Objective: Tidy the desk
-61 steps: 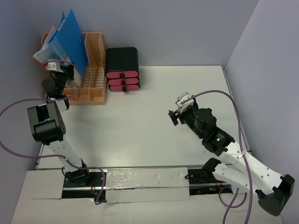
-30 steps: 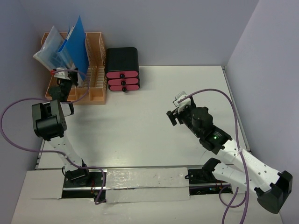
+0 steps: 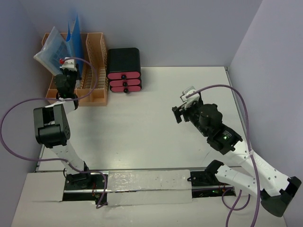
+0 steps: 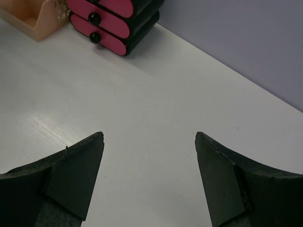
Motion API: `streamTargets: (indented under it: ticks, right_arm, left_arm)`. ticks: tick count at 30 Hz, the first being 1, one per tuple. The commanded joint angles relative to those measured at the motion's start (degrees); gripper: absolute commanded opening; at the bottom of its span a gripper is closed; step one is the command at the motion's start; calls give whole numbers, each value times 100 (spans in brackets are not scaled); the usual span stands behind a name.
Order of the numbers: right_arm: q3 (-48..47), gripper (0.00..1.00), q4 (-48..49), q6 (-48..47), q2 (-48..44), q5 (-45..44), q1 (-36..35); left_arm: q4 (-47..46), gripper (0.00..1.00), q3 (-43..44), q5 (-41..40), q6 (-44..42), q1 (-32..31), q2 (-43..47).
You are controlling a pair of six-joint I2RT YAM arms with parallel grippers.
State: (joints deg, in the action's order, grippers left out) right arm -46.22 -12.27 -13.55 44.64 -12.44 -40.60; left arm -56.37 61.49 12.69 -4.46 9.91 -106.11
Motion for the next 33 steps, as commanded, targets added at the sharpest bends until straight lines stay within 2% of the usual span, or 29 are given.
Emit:
streamTargets:
  ticks: [1,4,10,15,21,33]
  right_arm:
    - [-616,85,-263,253,92,-179,26]
    - [-726,85,-304,318,70,-153,33]
    - [-1044,85,-747,367,32,-294,26]
    - [-974,85,-805,448,-149,-331,35]
    - [-850,85,-737,480,-190,-334,31]
    - [-913,85,-795,547,-45,-188,26]
  left_arm:
    - [-130,0,406,-237,-458,-391,514]
    - [-83,0,495,-399,-590,-612,595]
    - [49,0,667,-526,-354,-670,530]
    - [-172,0,689,-770,-627,-789,569]
    - [-525,0,530,-894,-1130,-942,1075]
    - [-217,0,679,-1031,-1000,-945,1221]
